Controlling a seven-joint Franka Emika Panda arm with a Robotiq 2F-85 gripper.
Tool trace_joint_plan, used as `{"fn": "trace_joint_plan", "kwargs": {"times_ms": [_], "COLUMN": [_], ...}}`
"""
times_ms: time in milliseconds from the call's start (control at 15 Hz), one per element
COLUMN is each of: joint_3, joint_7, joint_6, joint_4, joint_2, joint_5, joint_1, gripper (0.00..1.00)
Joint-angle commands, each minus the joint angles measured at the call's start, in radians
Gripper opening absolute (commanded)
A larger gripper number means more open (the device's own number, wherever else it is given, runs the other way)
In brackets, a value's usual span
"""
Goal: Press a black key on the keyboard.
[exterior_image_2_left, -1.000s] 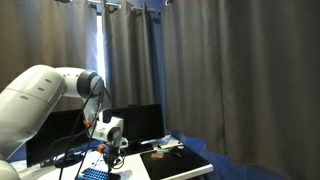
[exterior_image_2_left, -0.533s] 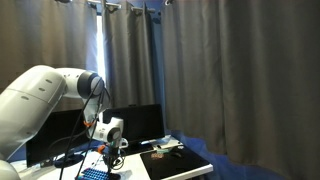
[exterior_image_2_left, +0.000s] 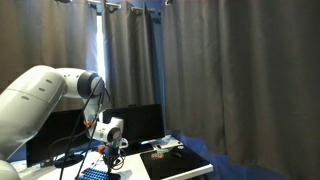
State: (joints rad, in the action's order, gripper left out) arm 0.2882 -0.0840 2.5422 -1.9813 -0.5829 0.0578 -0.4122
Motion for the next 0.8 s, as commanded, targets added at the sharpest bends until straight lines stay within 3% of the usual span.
{"fn": "trace_joint_plan", "kwargs": {"times_ms": [0,333,400,467,733], "joint_3": [-0.009,0.002,0.0,0.005,0.021], "joint_7": [-0.024,-0.019,-0.022,-0.016,0.012], "joint_6": [-0.003,-0.001,-0.006,-0.011,-0.071], "joint_4": [0.009,-0.009,-0.011,-0.014,-0.045], "joint_2": [0.009,0.047,0.057,0.065,0.131], "joint_5": [-0.015,-0.004,-0.005,-0.002,0.003], "joint_1": [-0.014,-0.005,-0.007,-0.003,0.013], "gripper": [0.0,0.0,0.26,0.27,0.53]}}
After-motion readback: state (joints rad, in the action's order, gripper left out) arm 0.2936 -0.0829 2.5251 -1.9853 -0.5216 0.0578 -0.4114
